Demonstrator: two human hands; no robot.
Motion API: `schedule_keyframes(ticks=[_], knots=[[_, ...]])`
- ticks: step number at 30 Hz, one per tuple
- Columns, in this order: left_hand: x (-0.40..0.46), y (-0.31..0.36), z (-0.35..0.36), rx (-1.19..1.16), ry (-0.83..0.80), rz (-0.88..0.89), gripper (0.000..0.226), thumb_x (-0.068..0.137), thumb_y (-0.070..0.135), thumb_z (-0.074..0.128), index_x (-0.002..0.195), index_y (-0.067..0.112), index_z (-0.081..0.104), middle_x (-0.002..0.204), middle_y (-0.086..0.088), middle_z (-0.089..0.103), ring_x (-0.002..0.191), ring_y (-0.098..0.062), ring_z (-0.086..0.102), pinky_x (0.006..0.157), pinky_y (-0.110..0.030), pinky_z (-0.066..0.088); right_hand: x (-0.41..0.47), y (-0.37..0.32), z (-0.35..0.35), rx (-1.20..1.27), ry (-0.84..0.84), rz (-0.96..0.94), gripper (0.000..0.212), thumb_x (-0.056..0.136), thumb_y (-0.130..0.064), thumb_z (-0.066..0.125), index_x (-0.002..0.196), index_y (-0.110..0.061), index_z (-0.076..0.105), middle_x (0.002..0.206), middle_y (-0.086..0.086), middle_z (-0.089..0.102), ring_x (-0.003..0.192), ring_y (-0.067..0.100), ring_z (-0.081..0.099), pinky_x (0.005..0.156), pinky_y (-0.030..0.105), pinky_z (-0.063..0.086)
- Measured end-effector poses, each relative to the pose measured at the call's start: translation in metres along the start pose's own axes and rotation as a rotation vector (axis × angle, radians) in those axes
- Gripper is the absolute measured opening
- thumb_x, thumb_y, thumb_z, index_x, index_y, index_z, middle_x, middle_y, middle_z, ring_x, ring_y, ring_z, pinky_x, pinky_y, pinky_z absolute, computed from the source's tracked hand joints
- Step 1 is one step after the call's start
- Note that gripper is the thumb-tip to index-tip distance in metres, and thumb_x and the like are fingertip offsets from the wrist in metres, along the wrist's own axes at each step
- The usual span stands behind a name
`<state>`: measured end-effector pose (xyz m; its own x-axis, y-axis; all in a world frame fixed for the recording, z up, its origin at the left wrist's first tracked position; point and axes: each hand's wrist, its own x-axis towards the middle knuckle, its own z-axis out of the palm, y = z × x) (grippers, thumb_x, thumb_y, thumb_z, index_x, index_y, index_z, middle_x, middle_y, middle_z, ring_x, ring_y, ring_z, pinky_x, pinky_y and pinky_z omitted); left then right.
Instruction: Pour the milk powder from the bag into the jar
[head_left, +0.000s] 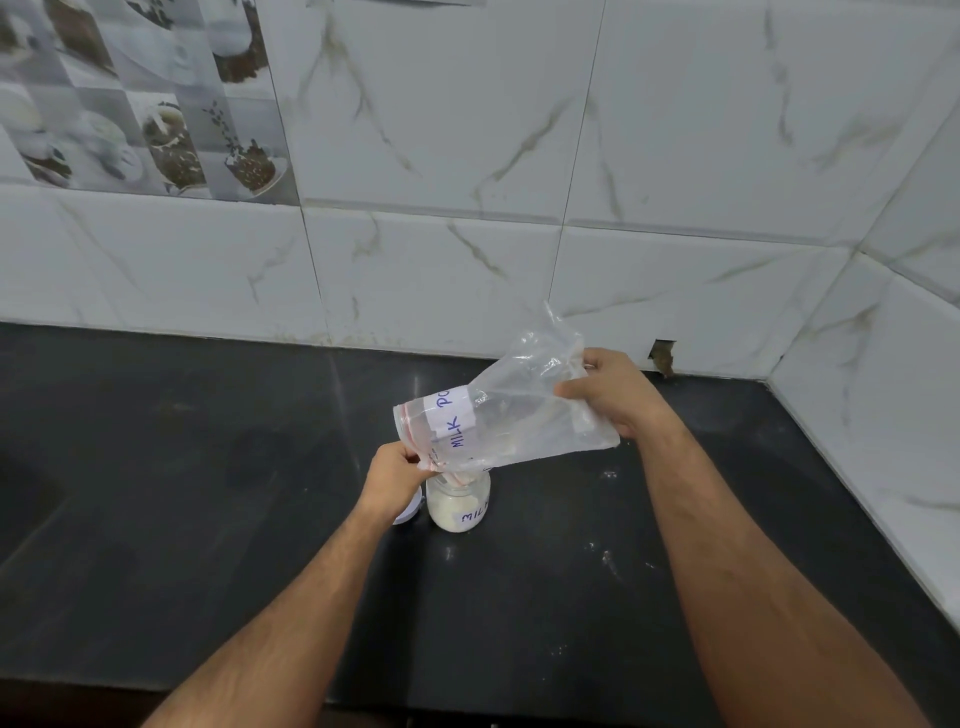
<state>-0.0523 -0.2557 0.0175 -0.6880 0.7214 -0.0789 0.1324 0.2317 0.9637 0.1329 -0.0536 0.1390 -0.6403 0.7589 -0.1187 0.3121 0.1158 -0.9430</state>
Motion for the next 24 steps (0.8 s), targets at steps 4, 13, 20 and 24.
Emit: schedule_keyframes(ticks=[4, 13, 20, 24], knots=[[-0.003, -0.001, -0.003, -0.029, 0.012, -0.007, 0.021, 0.078, 0.010, 0.082, 0.095, 0.021, 0.076, 0.095, 0.000, 0.078, 0.093, -0.012, 0.073, 0.084, -0.037, 0.060, -0.005, -0.021, 0.010, -0.150, 0.048, -0.116, 0.022, 0.080, -0.005, 0.071, 0.101, -0.010, 0.073, 0.093, 0.011, 0.078, 0.083, 0.028, 0.076, 0.078, 0.043, 0.063], [-0.014, 0.000, 0.006, -0.268, 0.020, -0.008, 0.037, 0.083, -0.008, 0.072, 0.114, 0.010, 0.063, 0.094, 0.011, 0.072, 0.083, 0.003, 0.071, 0.062, -0.009, 0.052, -0.013, -0.057, 0.041, -0.159, -0.017, -0.242, 0.018, 0.088, -0.024, 0.067, 0.105, -0.017, 0.069, 0.075, -0.005, 0.075, 0.066, 0.013, 0.072, 0.064, 0.029, 0.054], [-0.014, -0.001, 0.008, -0.307, 0.023, -0.027, 0.029, 0.086, -0.006, 0.069, 0.111, 0.008, 0.064, 0.093, 0.006, 0.068, 0.065, 0.012, 0.067, 0.054, -0.007, 0.049, -0.010, -0.045, 0.043, 0.169, -0.080, -0.110, 0.045, 0.090, -0.045, 0.069, 0.120, -0.011, 0.068, 0.115, 0.009, 0.075, 0.105, 0.028, 0.073, 0.095, 0.048, 0.057], [-0.011, -0.007, 0.007, -0.313, 0.013, -0.110, 0.009, 0.084, 0.012, 0.078, 0.090, 0.018, 0.075, 0.073, 0.006, 0.071, 0.059, -0.014, 0.057, 0.057, -0.023, 0.044, -0.014, -0.025, 0.046, 0.439, -0.105, -0.026, 0.077, 0.093, -0.077, 0.028, 0.109, -0.017, 0.074, 0.105, 0.006, 0.077, 0.106, 0.026, 0.069, 0.085, 0.037, 0.053]])
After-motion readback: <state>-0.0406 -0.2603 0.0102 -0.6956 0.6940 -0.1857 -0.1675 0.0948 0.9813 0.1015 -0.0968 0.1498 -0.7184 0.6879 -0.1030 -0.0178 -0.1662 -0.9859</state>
